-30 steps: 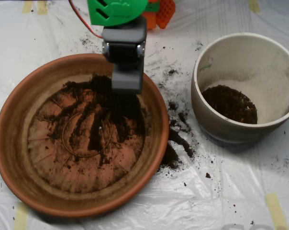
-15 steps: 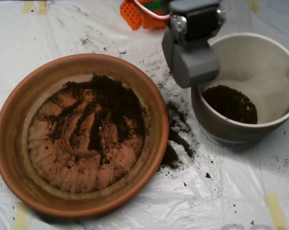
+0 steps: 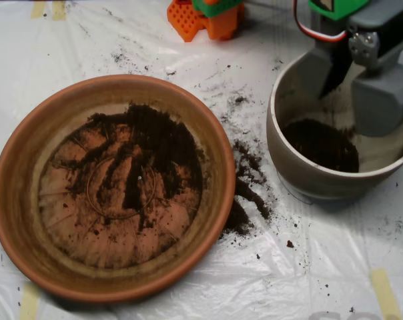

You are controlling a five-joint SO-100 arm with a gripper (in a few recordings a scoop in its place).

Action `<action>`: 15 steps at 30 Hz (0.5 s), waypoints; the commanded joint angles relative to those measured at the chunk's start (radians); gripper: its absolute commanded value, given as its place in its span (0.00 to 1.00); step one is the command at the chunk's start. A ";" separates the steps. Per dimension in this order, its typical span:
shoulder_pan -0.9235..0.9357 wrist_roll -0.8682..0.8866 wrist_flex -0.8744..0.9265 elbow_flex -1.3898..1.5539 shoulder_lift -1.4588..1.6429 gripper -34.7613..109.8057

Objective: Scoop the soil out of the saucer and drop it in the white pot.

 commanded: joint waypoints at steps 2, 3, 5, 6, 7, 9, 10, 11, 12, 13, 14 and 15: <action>-0.037 -0.011 0.018 -0.097 0.072 0.49; -0.038 -0.011 0.018 -0.095 0.077 0.50; -0.041 -0.008 0.018 -0.074 0.086 0.50; -0.041 -0.006 0.018 -0.060 0.091 0.51; -0.043 -0.005 0.018 -0.043 0.094 0.51; -0.037 0.002 0.018 -0.015 0.115 0.51; -0.029 0.003 0.018 -0.002 0.132 0.52; -0.021 0.002 0.018 0.012 0.155 0.52; -0.011 0.002 0.018 0.026 0.184 0.52; 0.002 -0.003 0.018 0.046 0.216 0.52; 0.014 -0.008 0.018 0.063 0.247 0.52; 0.034 -0.009 0.018 0.080 0.276 0.52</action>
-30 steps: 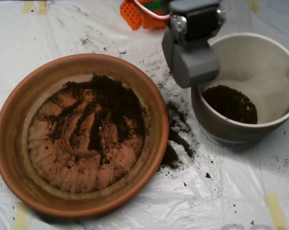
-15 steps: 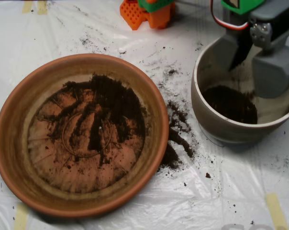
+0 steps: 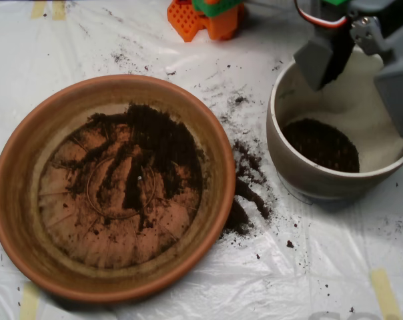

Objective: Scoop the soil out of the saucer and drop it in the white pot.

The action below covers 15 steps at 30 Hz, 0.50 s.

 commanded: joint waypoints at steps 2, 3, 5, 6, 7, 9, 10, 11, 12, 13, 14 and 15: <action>0.074 -0.020 0.011 0.061 0.247 0.52; 0.103 -0.020 0.011 0.078 0.272 0.51; 0.164 -0.037 0.011 0.127 0.331 0.51; 0.206 -0.037 0.009 0.143 0.356 0.51; 0.250 -0.038 0.009 0.170 0.388 0.51; 0.334 -0.066 -0.020 0.270 0.451 0.51; 0.377 -0.089 -0.049 0.339 0.483 0.51; 0.423 -0.109 -0.097 0.428 0.522 0.50; 0.460 -0.133 -0.141 0.515 0.551 0.50; 0.494 -0.160 -0.183 0.601 0.574 0.50; 0.528 -0.184 -0.227 0.683 0.594 0.50; 0.557 -0.206 -0.265 0.761 0.609 0.50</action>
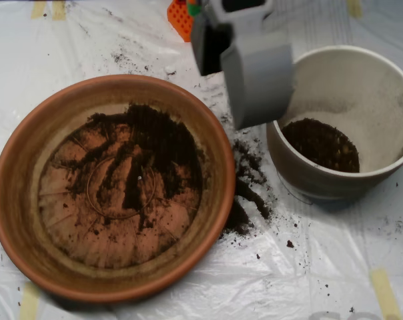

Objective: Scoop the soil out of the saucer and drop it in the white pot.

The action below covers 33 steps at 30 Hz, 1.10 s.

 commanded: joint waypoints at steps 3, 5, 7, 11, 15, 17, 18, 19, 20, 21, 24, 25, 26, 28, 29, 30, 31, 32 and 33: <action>0.156 -0.140 -0.219 0.388 0.141 0.50; 0.201 -0.178 -0.285 0.482 0.126 0.50; 0.232 -0.213 -0.333 0.551 0.094 0.50; 0.281 -0.267 -0.399 0.603 0.003 0.52; 0.313 -0.350 -0.457 0.644 -0.026 0.53; 0.318 -0.410 -0.457 0.666 -0.026 0.53; 0.316 -0.434 -0.465 0.683 -0.025 0.53; 0.316 -0.453 -0.469 0.687 -0.034 0.54; 0.316 -0.479 -0.456 0.675 -0.057 0.54; 0.314 -0.500 -0.442 0.664 -0.083 0.54; 0.310 -0.581 -0.377 0.618 -0.172 0.56; 0.314 -0.604 -0.370 0.611 -0.193 0.56; 0.322 -0.629 -0.357 0.603 -0.209 0.56; 0.347 -0.652 -0.368 0.600 -0.227 0.56; 0.362 -0.670 -0.371 0.594 -0.236 0.56; 0.373 -0.680 -0.379 0.586 -0.245 0.56; 0.383 -0.689 -0.385 0.577 -0.256 0.56; 0.394 -0.703 -0.385 0.561 -0.270 0.56; 0.400 -0.710 -0.385 0.545 -0.282 0.56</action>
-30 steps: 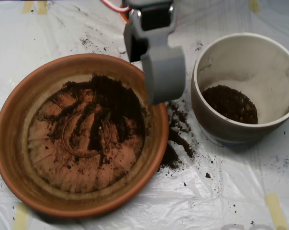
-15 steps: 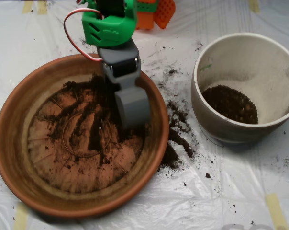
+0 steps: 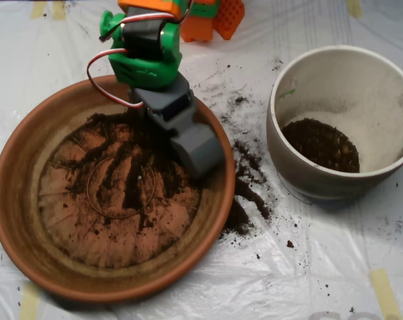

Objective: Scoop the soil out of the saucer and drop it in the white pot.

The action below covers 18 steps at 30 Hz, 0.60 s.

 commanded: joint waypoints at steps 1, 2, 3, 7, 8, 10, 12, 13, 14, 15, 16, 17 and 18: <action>0.044 -0.043 0.009 -0.074 0.000 0.56; 0.046 -0.052 0.006 -0.083 -0.002 0.56; 0.048 -0.060 -0.003 -0.084 0.002 0.56; 0.051 -0.100 -0.087 -0.046 0.034 0.56; 0.051 -0.112 -0.109 -0.032 0.035 0.56; 0.052 -0.127 -0.163 -0.002 0.035 0.56; 0.054 -0.140 -0.202 0.028 0.035 0.55; 0.055 -0.143 -0.215 0.040 0.035 0.55; 0.055 -0.141 -0.230 0.055 0.035 0.55; 0.057 -0.152 -0.230 0.064 0.035 0.55; 0.057 -0.163 -0.232 0.080 0.037 0.55; 0.057 -0.169 -0.238 0.098 0.041 0.55; 0.060 -0.175 -0.241 0.114 0.051 0.55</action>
